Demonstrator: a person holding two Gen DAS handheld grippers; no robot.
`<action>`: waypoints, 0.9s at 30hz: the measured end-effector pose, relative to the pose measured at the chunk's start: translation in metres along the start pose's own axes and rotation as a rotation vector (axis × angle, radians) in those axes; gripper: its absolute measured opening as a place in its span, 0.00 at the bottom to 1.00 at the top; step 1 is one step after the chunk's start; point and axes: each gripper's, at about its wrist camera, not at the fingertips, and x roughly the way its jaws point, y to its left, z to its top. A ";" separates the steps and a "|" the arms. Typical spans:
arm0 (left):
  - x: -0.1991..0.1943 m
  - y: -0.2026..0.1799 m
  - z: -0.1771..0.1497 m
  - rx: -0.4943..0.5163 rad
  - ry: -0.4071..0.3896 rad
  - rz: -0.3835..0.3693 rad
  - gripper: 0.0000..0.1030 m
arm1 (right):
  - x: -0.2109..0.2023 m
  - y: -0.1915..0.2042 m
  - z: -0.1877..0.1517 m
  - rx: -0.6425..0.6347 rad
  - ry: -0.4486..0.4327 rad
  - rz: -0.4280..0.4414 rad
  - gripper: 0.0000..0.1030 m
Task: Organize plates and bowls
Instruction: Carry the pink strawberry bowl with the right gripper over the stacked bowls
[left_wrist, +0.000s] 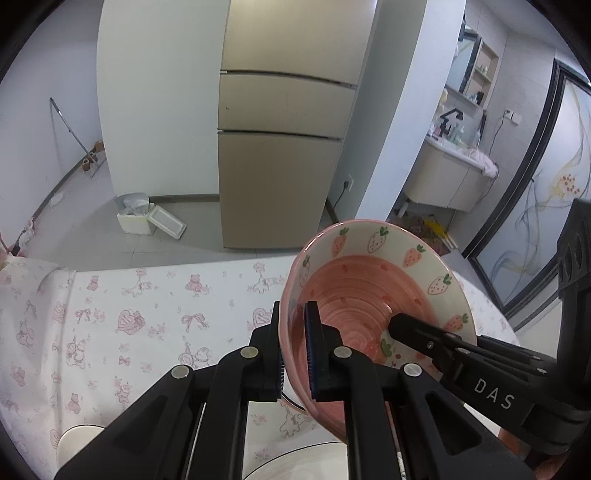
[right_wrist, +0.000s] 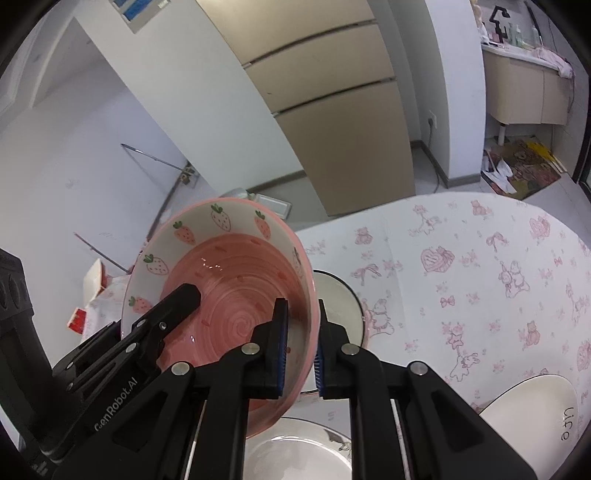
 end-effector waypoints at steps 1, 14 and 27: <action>0.006 0.000 -0.001 0.007 0.011 0.002 0.10 | 0.003 -0.002 0.000 0.004 0.006 -0.006 0.11; 0.070 0.009 -0.015 -0.050 0.163 -0.074 0.10 | 0.034 -0.025 0.000 0.039 0.090 -0.057 0.13; 0.085 0.000 -0.020 -0.024 0.172 -0.050 0.10 | 0.040 -0.025 -0.002 0.003 0.080 -0.105 0.12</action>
